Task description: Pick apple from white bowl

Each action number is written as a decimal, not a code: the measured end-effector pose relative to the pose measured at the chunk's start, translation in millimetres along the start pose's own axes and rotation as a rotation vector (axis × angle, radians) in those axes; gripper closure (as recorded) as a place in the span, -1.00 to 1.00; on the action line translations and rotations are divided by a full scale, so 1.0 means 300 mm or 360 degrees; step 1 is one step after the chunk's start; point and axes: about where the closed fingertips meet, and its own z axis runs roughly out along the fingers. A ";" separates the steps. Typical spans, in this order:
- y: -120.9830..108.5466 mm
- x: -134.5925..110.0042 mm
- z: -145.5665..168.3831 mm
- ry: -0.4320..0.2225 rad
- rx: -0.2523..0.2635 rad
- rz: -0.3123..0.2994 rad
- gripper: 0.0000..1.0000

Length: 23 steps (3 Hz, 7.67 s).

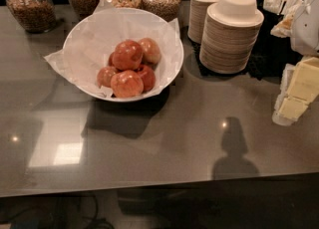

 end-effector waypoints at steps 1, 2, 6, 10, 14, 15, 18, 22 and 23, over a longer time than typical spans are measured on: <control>-0.008 -0.013 -0.001 -0.0017 0.0015 -0.0008 -1.00; -0.054 -0.096 0.032 -0.0098 0.0052 -0.0075 -1.00; -0.170 -0.473 0.021 -0.0457 0.0126 -0.0372 -1.00; -0.239 -0.824 0.183 -0.0963 -0.0059 -0.0478 -1.00; -0.269 -0.956 0.342 -0.1489 -0.0307 -0.0346 -0.74; -0.267 -0.956 0.368 -0.1493 -0.0360 -0.0321 -0.74; -0.255 -0.968 0.492 -0.1449 -0.0565 -0.0252 -0.80; -0.258 -0.975 0.493 -0.1448 -0.0587 -0.0226 1.00; -0.258 -0.975 0.493 -0.1448 -0.0587 -0.0226 1.00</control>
Offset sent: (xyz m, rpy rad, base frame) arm 0.0591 0.0579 -0.0050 0.0869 -0.1062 0.1300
